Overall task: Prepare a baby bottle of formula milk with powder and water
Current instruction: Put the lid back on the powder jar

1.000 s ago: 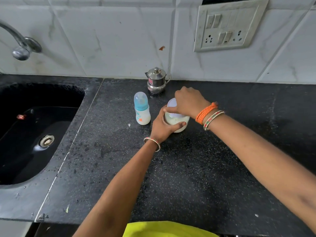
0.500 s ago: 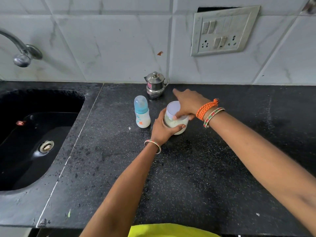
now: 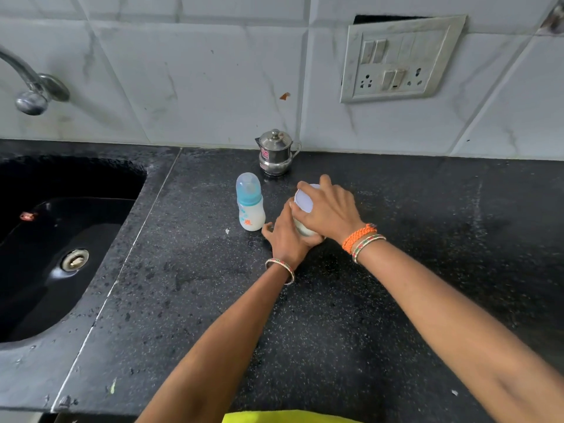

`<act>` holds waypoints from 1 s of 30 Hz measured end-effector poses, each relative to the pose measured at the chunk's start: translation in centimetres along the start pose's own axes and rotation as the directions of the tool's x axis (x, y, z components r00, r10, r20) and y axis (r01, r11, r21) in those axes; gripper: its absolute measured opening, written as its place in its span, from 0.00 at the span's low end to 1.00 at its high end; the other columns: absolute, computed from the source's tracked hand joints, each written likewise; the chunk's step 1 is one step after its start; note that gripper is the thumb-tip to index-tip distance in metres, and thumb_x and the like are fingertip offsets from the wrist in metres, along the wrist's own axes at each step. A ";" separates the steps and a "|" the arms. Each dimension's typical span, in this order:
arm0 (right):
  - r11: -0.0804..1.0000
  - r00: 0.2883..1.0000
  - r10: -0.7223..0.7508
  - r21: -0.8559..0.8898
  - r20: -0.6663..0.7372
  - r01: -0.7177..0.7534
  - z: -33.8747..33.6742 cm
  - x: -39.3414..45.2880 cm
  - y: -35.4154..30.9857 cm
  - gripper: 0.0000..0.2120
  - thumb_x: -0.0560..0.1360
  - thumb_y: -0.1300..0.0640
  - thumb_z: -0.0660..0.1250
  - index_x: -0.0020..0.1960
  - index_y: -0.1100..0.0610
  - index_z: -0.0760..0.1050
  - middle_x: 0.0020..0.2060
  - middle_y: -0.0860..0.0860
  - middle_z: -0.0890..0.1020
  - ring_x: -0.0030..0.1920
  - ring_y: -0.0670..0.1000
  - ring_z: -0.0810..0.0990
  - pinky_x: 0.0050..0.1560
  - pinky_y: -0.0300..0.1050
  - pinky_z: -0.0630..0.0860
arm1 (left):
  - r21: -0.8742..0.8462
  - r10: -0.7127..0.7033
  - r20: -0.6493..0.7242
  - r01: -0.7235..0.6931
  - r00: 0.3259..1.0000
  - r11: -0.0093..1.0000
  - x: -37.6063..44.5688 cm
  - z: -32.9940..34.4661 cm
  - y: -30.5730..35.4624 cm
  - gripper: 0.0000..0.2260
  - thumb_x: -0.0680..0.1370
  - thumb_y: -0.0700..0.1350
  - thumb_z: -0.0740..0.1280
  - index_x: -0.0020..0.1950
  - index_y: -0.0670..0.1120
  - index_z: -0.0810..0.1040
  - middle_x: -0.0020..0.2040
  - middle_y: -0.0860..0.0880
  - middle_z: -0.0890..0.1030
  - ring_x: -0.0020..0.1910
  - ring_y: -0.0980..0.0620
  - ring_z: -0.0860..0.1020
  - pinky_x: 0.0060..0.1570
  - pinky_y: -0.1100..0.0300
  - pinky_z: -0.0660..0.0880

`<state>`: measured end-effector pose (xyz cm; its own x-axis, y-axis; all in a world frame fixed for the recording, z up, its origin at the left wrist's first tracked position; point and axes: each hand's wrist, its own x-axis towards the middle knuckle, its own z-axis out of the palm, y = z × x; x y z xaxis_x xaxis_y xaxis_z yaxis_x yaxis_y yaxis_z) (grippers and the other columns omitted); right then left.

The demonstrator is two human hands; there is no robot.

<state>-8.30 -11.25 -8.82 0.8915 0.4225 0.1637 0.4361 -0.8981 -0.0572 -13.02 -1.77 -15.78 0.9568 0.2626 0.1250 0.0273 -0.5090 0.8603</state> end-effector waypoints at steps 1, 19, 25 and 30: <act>0.998 0.998 0.069 0.008 -0.012 -0.068 0.2 0.2 -0.8 0.27 0.74 0.35 0.57 0.66 0.49 0.70 0.53 0.59 0.73 0.44 0.63 0.79 0.38 0.48 0.69 | 0.009 0.002 -0.010 -0.002 1.000 1.000 0.1 0.0 -0.3 0.38 0.61 0.59 0.73 0.67 0.53 0.64 0.56 0.60 0.76 0.57 0.57 0.75 0.61 0.49 0.59; 0.922 0.947 0.319 0.240 -0.033 -0.303 -1.3 14.8 7.8 0.29 0.72 0.40 0.65 0.66 0.56 0.65 0.57 0.61 0.73 0.55 0.66 0.75 0.50 0.52 0.71 | -0.224 0.002 0.007 0.000 1.000 0.975 7.2 -1.3 1.2 0.30 0.76 0.40 0.67 0.75 0.47 0.58 0.74 0.48 0.65 0.73 0.52 0.63 0.71 0.56 0.61; 0.931 0.936 0.337 0.113 0.099 -0.347 1.4 18.8 8.9 0.31 0.73 0.38 0.62 0.69 0.55 0.63 0.61 0.61 0.72 0.59 0.65 0.73 0.52 0.52 0.70 | -0.361 0.006 -0.050 -0.024 0.999 0.932 10.1 -0.8 4.1 0.26 0.76 0.34 0.63 0.72 0.48 0.64 0.71 0.50 0.69 0.67 0.56 0.68 0.61 0.64 0.68; 0.946 0.934 0.314 0.135 -0.169 -0.294 -1.1 14.7 5.3 0.31 0.74 0.43 0.63 0.70 0.60 0.62 0.69 0.62 0.65 0.66 0.65 0.66 0.58 0.59 0.69 | -0.530 0.050 -0.098 -0.095 0.994 0.843 8.8 -3.9 8.0 0.22 0.75 0.31 0.61 0.68 0.46 0.69 0.65 0.47 0.74 0.62 0.52 0.75 0.60 0.60 0.74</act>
<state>7.02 -9.91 -5.64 0.9490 0.0920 0.3017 0.1675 -0.9575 -0.2348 -5.54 -0.40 -5.86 0.9241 0.3154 0.2156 -0.2209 -0.0192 0.9751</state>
